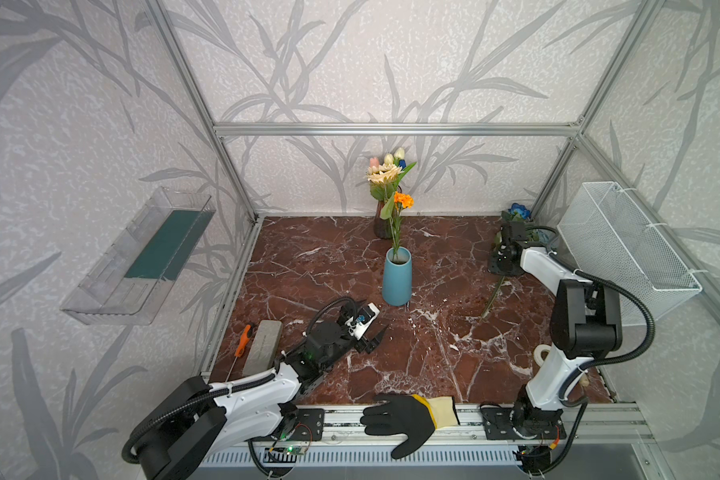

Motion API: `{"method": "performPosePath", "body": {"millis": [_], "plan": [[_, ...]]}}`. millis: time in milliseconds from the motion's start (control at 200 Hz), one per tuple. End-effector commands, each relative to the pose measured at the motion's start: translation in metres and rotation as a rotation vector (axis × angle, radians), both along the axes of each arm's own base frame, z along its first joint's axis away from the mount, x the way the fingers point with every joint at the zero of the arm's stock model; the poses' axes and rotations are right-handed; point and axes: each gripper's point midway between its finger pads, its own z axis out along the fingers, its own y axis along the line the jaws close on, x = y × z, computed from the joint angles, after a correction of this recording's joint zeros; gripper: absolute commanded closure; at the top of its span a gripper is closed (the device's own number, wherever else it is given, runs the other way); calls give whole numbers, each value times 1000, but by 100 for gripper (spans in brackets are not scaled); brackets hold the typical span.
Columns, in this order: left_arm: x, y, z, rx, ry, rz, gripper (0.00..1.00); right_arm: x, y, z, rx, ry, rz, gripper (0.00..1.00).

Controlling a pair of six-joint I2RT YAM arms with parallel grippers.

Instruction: Arrange the flowers into the vase

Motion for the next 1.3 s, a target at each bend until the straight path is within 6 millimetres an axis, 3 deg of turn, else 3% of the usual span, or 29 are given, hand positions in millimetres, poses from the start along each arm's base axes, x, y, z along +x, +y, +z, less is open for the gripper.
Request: {"method": "performPosePath", "body": {"millis": [0, 250, 430, 605, 925, 1095, 1295], "plan": [[3, -5, 13, -3, -40, -5, 8, -4, -5, 0, 137, -7, -58, 71], [3, -6, 12, 2, -38, -8, 8, -13, -15, -34, 139, 103, -96, 71], [3, -7, 11, 6, -37, -9, 8, -8, -7, -50, 189, 122, -76, 70], [3, -7, 11, 8, -39, -9, 8, -8, -5, -55, 198, 136, -70, 86], [3, -9, 11, 9, -37, -14, 8, -9, -4, -21, 165, 86, -41, 100], [3, -8, 11, 12, -38, -12, 8, -12, 13, -4, 124, 96, 39, 96], [2, -8, 10, 11, -38, -14, 8, -17, 18, 4, 88, 113, 78, 92]]}}
